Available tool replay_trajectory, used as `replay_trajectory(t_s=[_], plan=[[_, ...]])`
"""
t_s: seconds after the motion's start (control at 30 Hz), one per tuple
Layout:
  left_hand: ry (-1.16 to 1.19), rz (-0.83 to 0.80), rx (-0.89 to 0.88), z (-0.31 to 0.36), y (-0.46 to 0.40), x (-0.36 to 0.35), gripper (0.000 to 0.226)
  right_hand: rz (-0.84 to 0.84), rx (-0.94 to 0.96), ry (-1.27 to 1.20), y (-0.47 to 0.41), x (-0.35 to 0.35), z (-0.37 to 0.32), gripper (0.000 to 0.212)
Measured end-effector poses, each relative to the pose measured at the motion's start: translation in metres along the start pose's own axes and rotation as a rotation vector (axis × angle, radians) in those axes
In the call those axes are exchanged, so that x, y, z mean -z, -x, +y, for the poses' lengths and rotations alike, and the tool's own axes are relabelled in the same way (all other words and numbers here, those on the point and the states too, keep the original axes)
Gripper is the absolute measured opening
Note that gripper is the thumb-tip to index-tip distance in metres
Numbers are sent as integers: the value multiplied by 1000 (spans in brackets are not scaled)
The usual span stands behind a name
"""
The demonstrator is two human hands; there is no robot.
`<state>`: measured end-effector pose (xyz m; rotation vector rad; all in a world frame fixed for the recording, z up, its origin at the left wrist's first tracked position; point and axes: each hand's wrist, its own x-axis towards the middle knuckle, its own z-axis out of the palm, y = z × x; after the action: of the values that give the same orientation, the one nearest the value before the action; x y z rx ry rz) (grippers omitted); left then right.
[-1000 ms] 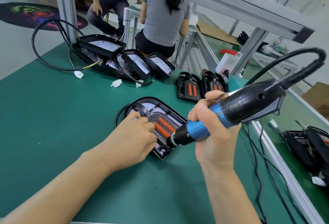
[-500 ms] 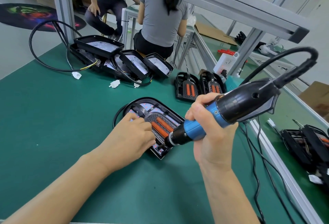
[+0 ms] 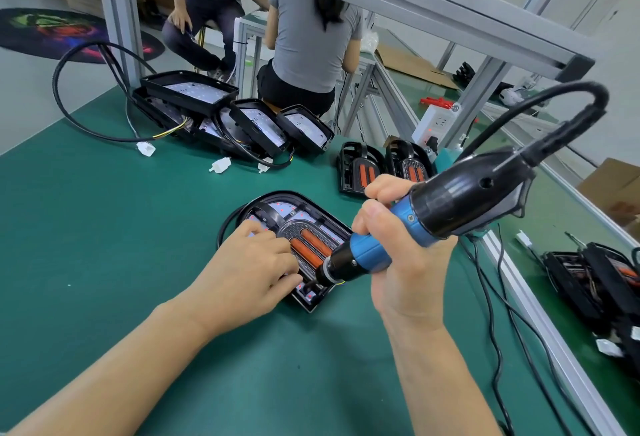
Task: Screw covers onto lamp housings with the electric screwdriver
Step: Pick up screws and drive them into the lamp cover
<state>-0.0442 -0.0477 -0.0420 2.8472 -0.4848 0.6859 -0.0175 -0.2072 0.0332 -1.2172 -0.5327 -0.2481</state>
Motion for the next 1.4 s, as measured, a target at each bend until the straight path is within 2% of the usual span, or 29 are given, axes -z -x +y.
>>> replay_trajectory(t_s=[0.17,0.23,0.3,0.43,0.5,0.6,0.67,0.77,0.83,0.9,0.97,1.03,1.2,1.4], plan=[[-3,-3,5,-1,2,-2,42,2,8,33,2,-1,-3,34],[10,2,10,-2,4,-2,42,36,31,3,2,0,-6,24],[42,3,25,-1,7,-3,41,109,76,-4,0,5,-12,27],[70,16,38,-1,7,-5,41,300,148,-40,-17,27,-28,51],[79,15,35,-1,5,-4,42,405,120,-36,-27,43,-34,51],[119,30,52,-3,7,-3,41,503,-27,54,-39,74,-34,30],[159,45,74,-3,11,-1,39,531,-151,127,-46,98,-32,35],[179,102,113,-2,14,-1,37,493,-309,280,-55,136,-26,46],[204,169,190,-3,14,-2,37,482,-443,416,-57,156,-18,66],[247,229,352,-5,16,-3,37,490,-572,530,-58,172,-7,88],[272,243,561,-8,18,-6,29,475,-658,616,-56,182,5,99],[304,193,739,-10,19,-10,40,419,-736,731,-54,189,17,105],[415,75,1018,-5,19,-16,78,266,-868,979,-52,193,47,95],[395,56,1019,3,13,-21,86,156,-836,1344,-64,187,62,80]])
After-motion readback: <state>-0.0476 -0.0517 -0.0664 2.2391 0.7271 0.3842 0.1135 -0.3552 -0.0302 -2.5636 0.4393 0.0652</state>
